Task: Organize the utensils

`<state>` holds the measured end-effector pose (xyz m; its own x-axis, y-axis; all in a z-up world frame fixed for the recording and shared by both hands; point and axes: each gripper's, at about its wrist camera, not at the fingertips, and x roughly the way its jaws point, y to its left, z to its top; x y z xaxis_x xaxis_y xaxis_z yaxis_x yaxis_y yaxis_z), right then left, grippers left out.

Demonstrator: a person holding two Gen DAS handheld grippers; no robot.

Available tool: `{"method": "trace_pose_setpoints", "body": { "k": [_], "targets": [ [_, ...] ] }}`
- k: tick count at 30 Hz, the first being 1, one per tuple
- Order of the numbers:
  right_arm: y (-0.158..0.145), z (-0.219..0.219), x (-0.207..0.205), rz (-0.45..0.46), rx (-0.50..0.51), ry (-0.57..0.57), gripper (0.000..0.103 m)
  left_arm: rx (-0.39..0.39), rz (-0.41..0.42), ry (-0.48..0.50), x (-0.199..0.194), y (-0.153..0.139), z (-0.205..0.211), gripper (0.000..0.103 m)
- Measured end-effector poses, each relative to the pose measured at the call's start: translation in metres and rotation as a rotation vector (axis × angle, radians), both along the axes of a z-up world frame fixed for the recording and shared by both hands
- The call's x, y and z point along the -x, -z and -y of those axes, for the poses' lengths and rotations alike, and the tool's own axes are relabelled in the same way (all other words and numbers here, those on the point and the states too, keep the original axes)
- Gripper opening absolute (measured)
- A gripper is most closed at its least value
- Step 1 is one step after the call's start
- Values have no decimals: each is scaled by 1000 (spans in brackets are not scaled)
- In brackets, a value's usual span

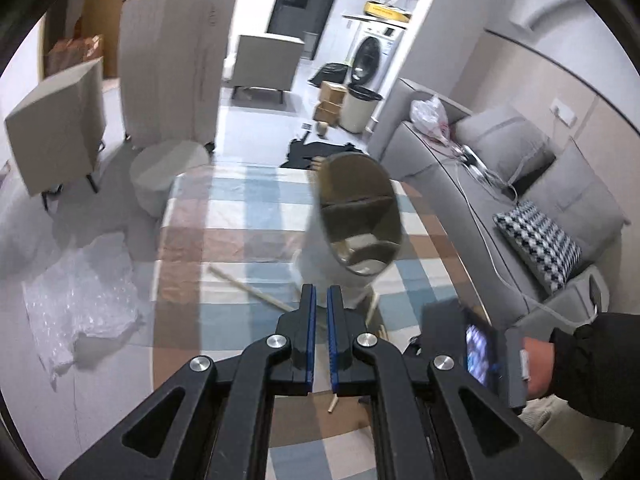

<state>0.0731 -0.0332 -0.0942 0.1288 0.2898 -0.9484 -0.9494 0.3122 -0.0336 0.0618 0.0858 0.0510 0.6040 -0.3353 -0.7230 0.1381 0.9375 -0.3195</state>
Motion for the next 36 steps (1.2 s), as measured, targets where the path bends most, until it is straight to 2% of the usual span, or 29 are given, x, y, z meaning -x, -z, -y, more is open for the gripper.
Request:
{"method": "trace_pose_setpoints", "body": {
  "k": [2, 5, 7, 8, 9, 11, 13, 14, 16, 17, 18, 20, 21, 24, 28, 36],
  "targets": [
    [6, -13, 3, 11, 33, -97, 38, 33, -28, -44, -6, 5, -16, 1],
    [17, -30, 6, 16, 99, -223, 39, 64, -61, -88, -13, 9, -31, 2],
    [25, -39, 5, 7, 158, -296, 41, 65, -72, -99, -17, 11, -35, 8],
    [24, -43, 3, 2, 152, -317, 45, 63, -80, -107, -18, 12, -36, 17],
    [25, -47, -1, 0, 169, -325, 50, 71, -87, -109, -19, 13, -37, 24],
    [27, -53, -7, -45, 178, -325, 52, 81, -80, -115, -19, 12, -39, 31],
    [27, -56, -7, -47, 183, -349, 55, 66, -66, -124, -19, 9, -40, 41],
    [28, -58, -4, -38, 189, -370, 53, 67, -63, -129, -19, 8, -42, 47],
    [27, -61, -1, -35, 186, -380, 51, 75, -58, -137, -20, 8, -45, 50],
    [28, -62, -1, -33, 182, -380, 44, 72, -65, -142, -20, 9, -46, 51],
    [27, -63, 0, -31, 171, -372, 30, 74, -69, -143, -21, 9, -47, 51],
    [26, -69, -2, -31, 154, -344, 10, 78, -77, -146, -22, 11, -49, 51],
    [25, -71, -3, -35, 150, -326, 6, 72, -82, -152, -23, 12, -49, 51],
    [24, -75, -2, -26, 131, -300, 2, 78, -96, -165, -23, 14, -52, 51],
    [15, -71, -6, -27, 63, -188, 2, 76, -115, -186, -24, 16, -55, 51],
    [-44, -26, -11, 24, -174, 99, 2, 54, -136, -190, -23, 20, -49, 51]
  ]
}}
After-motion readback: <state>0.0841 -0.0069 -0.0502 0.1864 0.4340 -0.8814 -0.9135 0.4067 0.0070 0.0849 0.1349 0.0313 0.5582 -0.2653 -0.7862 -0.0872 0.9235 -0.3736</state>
